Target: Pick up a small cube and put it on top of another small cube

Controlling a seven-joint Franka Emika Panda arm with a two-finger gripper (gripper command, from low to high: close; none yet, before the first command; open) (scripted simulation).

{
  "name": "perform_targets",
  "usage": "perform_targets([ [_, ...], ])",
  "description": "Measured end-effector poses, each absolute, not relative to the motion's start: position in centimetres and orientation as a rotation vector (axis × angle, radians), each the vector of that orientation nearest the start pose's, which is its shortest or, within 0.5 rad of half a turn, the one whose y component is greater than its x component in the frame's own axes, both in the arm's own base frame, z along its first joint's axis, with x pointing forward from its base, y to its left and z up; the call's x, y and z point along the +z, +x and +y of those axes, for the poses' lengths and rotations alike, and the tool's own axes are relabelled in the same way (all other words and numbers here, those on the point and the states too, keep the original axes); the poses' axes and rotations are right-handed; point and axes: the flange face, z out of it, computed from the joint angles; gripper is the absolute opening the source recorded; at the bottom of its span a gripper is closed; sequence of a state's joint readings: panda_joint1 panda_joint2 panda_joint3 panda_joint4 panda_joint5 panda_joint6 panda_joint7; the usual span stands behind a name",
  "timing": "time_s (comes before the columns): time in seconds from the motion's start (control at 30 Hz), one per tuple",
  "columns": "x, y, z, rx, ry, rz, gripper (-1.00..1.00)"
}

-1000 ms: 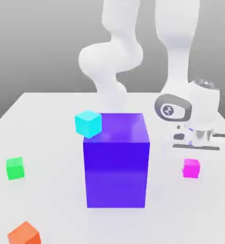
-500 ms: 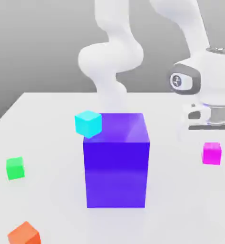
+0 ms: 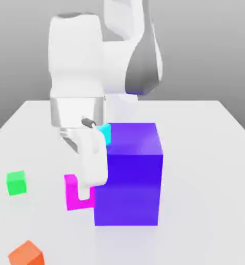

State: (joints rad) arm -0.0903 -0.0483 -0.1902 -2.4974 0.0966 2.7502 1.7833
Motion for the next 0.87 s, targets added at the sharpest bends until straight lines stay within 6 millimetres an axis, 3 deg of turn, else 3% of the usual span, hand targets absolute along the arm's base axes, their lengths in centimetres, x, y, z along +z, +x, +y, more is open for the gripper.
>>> perform_targets([
  [0.23, 34.0, 40.4, -28.3, -0.283, -0.828, 2.789, -1.0],
  [0.3, 32.8, 37.3, -30.7, -0.254, -0.663, 2.866, -1.0],
  [0.4, 29.7, 32.0, -32.4, -0.17, -0.393, 2.988, -1.0],
  [0.53, 25.5, 24.6, -32.9, -0.041, -0.005, 3.113, -1.0],
  [0.57, 24.6, 23.7, -32.7, -0.021, 0.047, 3.126, -1.0],
  [0.73, 19.5, 23.3, -32.4, -0.002, 0.081, 3.136, -1.0],
  [0.77, 18.5, 23.2, -32.4, -0.002, 0.083, 3.138, 1.0],
  [0.87, 18.5, 23.2, -32.4, -0.003, 0.083, 3.138, 1.0],
])
